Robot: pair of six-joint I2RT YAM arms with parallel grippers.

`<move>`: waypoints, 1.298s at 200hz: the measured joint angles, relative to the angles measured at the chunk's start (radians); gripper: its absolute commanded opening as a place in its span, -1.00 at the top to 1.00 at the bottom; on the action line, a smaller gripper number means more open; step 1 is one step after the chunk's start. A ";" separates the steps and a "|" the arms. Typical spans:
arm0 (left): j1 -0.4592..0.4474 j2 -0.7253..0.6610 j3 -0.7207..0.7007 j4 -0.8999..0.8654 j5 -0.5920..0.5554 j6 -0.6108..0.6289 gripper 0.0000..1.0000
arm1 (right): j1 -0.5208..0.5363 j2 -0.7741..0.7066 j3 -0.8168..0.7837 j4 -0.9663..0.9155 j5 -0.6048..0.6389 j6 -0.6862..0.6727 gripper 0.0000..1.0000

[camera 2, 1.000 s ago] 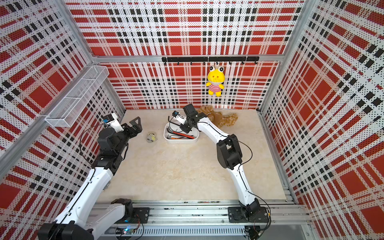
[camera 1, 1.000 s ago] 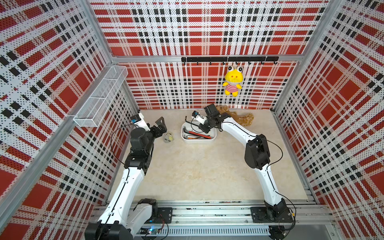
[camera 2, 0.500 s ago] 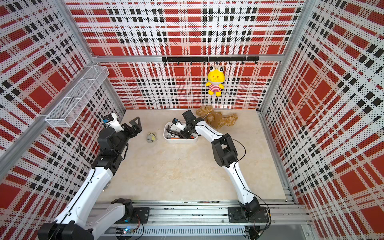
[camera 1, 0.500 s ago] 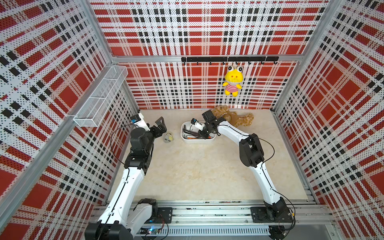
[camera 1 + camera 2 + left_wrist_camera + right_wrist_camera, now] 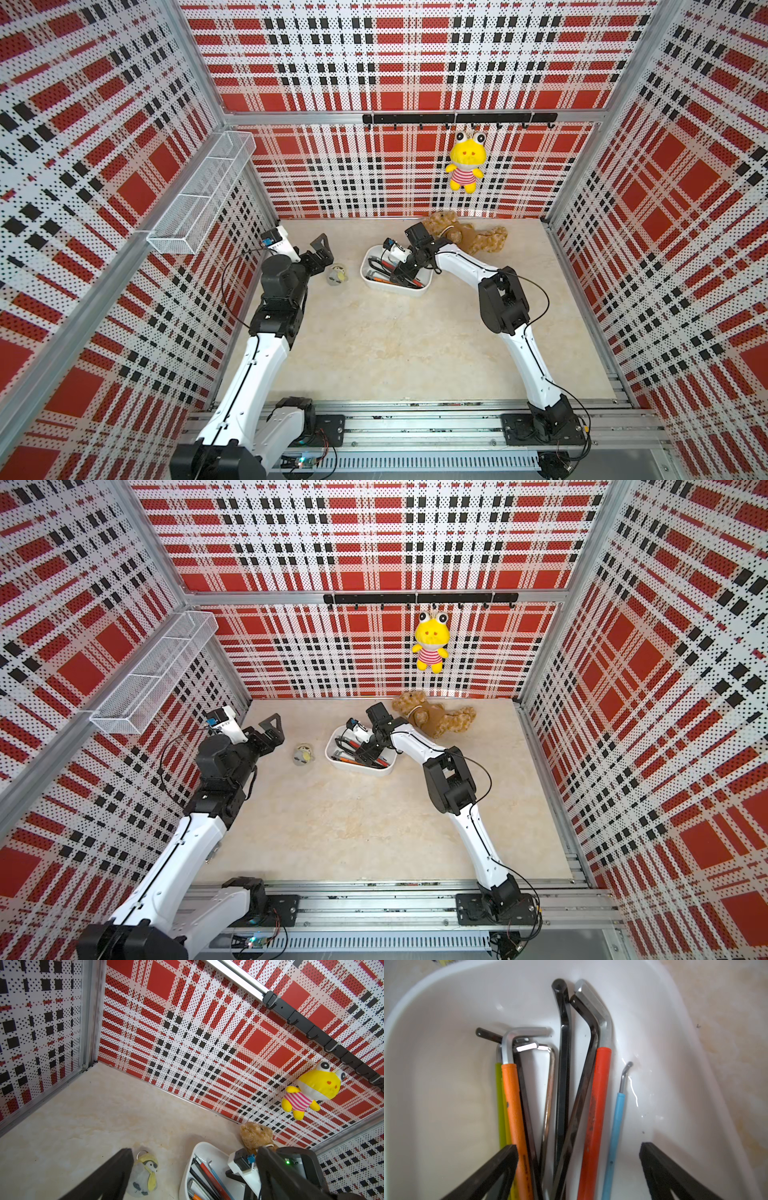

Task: Put the hex key on the desktop into the storage box
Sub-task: Place the Allen key in the storage box, then reset both arms

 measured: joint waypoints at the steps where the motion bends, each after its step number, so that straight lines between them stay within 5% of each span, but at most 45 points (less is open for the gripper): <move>1: 0.000 0.001 0.000 0.001 0.000 0.000 -0.98 | 0.000 -0.003 -0.004 0.002 0.001 0.003 -1.00; 37: 0.000 0.021 -0.020 0.036 -0.039 0.035 -0.99 | 0.001 -0.175 -0.148 0.076 0.066 0.068 -1.00; 101: 0.016 0.068 -0.213 0.235 -0.276 0.148 -0.99 | -0.004 -0.824 -0.610 0.369 0.320 0.218 -1.00; 127: 0.048 0.134 -0.297 0.342 -0.350 0.200 -0.98 | -0.038 -0.982 -0.839 0.465 0.441 0.280 -1.00; 174: 0.065 0.307 -0.450 0.657 -0.346 0.270 -0.98 | -0.261 -1.085 -1.222 0.484 0.546 0.346 -1.00; 208: 0.068 0.417 -0.534 0.892 -0.327 0.284 -0.99 | -0.443 -1.089 -1.341 0.485 0.578 0.359 -1.00; 259: 0.044 0.460 -0.578 1.096 -0.326 0.312 -0.98 | -0.466 -0.962 -1.494 0.538 0.581 0.388 -1.00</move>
